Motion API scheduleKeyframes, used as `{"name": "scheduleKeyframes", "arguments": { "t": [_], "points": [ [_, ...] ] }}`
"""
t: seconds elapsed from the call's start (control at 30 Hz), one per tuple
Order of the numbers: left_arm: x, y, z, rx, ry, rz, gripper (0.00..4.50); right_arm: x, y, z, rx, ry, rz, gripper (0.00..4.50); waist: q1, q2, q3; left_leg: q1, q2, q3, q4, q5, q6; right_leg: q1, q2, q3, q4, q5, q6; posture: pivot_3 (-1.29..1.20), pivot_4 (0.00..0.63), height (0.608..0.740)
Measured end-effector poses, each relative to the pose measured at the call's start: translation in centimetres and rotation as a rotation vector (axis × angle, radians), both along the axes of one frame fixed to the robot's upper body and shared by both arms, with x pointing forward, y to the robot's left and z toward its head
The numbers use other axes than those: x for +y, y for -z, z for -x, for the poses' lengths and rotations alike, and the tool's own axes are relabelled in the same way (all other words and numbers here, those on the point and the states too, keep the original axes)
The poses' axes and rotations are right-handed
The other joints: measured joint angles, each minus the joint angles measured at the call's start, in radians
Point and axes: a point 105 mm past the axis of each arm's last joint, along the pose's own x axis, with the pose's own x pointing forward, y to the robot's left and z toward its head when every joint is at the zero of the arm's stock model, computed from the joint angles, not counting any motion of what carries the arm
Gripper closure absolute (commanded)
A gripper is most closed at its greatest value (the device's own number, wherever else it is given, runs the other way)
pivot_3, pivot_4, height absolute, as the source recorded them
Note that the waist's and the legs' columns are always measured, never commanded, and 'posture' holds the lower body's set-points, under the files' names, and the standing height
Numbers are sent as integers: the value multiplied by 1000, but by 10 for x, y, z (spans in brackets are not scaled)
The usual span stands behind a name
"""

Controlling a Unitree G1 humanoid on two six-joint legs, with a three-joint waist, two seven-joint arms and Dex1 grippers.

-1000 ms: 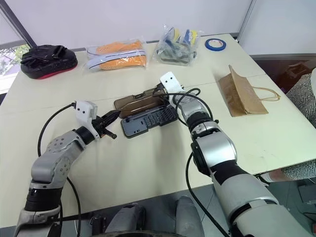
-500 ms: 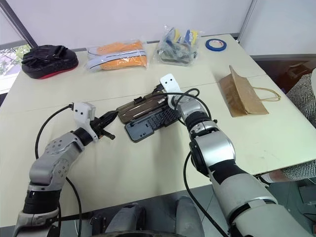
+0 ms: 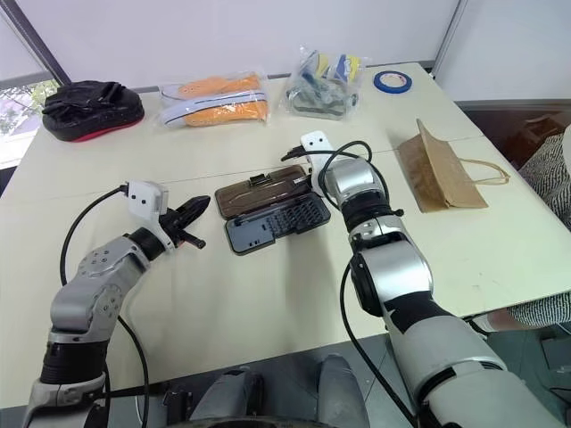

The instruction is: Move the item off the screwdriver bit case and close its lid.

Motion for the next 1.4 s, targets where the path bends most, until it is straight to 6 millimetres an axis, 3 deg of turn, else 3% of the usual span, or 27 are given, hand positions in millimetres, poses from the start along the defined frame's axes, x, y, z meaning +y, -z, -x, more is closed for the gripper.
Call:
{"name": "scheduleKeyframes", "arguments": {
  "t": [0.27,0.47,0.83,1.1,1.23,1.4],
  "points": [
    [0,0,-3,3,6,-2,4500,-11,-4,36,116,-1,20,4441,-1,0,-1,0,0,0,0,0,0,0,0,0,1,0,0,0,150,740],
    [0,3,-4,15,12,-4,4500,-9,-5,47,144,-16,20,4441,-3,0,-1,0,0,1,0,0,0,-1,0,0,2,0,0,0,150,740],
    [1,4,-4,13,11,-10,4500,-3,-3,44,106,-15,2,4441,-5,0,-1,1,0,2,0,0,0,-2,0,1,3,0,0,0,150,740],
    [-1,3,-4,4,14,-9,4500,3,4,18,-7,70,-83,4441,-4,-1,-1,3,0,3,0,0,0,-3,0,2,9,0,0,0,150,740],
    [-1,3,-4,4,14,-9,4500,6,-4,12,-42,105,-241,4441,-4,-1,-1,-1,0,3,0,0,-1,-6,0,2,10,0,0,0,150,740],
    [-1,3,-4,4,14,-9,4500,12,-9,13,-57,29,-243,4441,-4,0,-1,-1,0,3,0,0,0,-6,0,2,10,0,0,0,150,740]
  ]
}}
